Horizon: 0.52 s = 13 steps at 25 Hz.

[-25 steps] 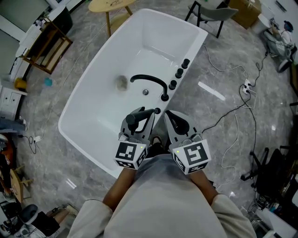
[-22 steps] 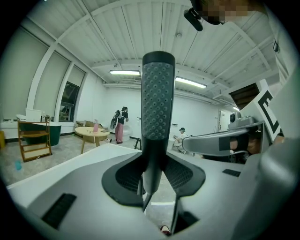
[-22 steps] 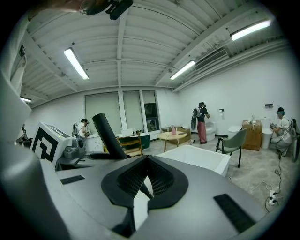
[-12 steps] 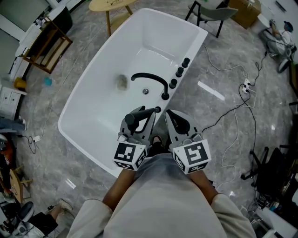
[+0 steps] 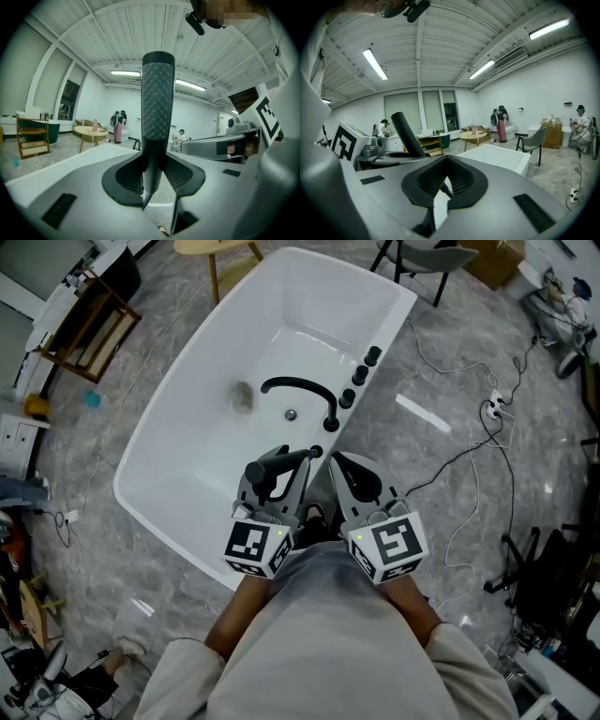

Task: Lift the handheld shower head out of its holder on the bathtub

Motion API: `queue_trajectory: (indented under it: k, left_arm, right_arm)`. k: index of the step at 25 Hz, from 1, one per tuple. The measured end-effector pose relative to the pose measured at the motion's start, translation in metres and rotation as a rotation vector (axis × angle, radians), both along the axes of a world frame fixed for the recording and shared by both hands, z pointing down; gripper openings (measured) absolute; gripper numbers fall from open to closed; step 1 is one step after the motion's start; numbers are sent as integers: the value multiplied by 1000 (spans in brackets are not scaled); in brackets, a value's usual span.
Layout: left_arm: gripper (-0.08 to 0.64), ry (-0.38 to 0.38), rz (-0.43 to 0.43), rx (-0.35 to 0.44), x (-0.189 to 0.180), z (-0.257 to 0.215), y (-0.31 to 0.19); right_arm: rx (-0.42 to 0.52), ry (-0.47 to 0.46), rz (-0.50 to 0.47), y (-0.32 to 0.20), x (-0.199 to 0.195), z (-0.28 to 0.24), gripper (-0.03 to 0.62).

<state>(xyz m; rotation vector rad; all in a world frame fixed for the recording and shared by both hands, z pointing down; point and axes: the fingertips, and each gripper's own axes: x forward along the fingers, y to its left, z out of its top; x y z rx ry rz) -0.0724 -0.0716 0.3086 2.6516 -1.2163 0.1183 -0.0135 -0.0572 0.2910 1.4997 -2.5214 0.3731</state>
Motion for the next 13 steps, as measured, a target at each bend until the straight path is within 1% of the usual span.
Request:
queue_trajectory:
  k: [5, 9, 13]
  left_arm:
    - [140, 0, -2, -2, 1, 2, -1]
    - [140, 2, -1, -3, 3, 4, -1]
    - [140, -2, 2, 1, 3, 3, -3]
  right_arm:
    - [21, 26, -82, -1, 0, -8, 17]
    - [26, 13, -142, 0, -2, -10, 17]
    - [21, -2, -176, -5, -5, -11, 17]
